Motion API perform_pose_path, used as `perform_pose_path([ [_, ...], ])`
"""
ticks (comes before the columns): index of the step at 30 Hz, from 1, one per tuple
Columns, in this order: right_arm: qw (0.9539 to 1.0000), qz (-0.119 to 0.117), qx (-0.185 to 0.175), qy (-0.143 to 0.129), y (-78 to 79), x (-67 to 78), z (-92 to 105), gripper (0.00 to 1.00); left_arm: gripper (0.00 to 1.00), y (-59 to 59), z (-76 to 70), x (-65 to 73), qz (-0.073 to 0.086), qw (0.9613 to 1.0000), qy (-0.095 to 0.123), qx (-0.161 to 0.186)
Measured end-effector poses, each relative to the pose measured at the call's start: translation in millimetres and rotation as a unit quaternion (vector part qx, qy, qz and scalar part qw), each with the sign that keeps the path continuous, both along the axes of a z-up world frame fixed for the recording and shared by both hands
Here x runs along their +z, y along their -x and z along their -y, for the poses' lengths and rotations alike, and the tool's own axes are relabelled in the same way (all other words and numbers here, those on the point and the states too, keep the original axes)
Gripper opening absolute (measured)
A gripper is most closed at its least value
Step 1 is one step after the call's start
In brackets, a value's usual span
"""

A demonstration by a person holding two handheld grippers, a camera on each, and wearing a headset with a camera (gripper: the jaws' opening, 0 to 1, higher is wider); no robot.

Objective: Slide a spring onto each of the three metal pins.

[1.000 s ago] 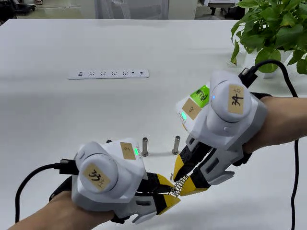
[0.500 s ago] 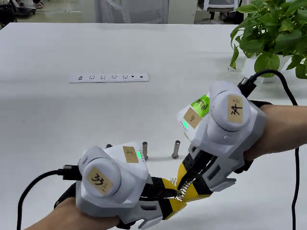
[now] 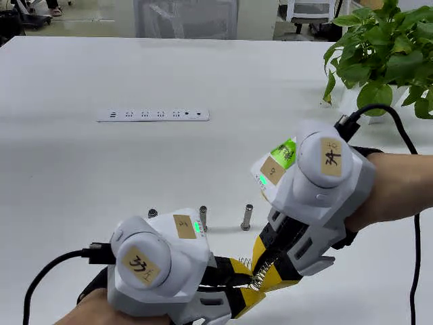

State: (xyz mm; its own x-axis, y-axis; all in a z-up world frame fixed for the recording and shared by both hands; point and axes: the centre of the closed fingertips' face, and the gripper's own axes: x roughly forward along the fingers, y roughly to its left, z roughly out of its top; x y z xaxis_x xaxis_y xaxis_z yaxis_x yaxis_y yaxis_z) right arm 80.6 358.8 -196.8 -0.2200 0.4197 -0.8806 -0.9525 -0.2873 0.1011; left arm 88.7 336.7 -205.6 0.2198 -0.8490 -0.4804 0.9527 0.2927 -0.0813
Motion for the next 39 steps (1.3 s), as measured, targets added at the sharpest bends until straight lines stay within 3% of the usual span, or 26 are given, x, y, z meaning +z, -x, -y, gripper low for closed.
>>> perform_pose_path([
  [9, 0.9999, 0.012, -0.001, 0.002, -7.8, -1.5, -4.9, 0.12, 0.14, -6.0, -10.9, 2.7, -0.001, 0.9996, 0.013, 0.026],
  [14, 0.9998, 0.019, -0.007, 0.005, -16.0, -2.9, -4.4, 0.12, 0.25, -11.2, -24.7, 1.0, 0.005, 0.9986, 0.011, 0.052],
  [21, 0.9991, 0.04, -0.006, 0.013, -28.2, -3.2, -5.8, 0.12, 0.48, -19.1, -55.0, -4.2, 0.003, 0.9935, 0.015, 0.113],
  [29, 0.9974, 0.068, -0.008, 0.019, -45.0, -5.1, -9.0, 0.12, 0.67, -21.6, -91.0, -15.9, 0.0, 0.9845, 0.005, 0.175],
  [39, 0.9959, 0.077, 0.013, 0.046, -61.0, -5.0, -13.1, 0.12, 0.93, -35.2, -131.5, -19.3, 0.004, 0.9654, 0.001, 0.261],
])
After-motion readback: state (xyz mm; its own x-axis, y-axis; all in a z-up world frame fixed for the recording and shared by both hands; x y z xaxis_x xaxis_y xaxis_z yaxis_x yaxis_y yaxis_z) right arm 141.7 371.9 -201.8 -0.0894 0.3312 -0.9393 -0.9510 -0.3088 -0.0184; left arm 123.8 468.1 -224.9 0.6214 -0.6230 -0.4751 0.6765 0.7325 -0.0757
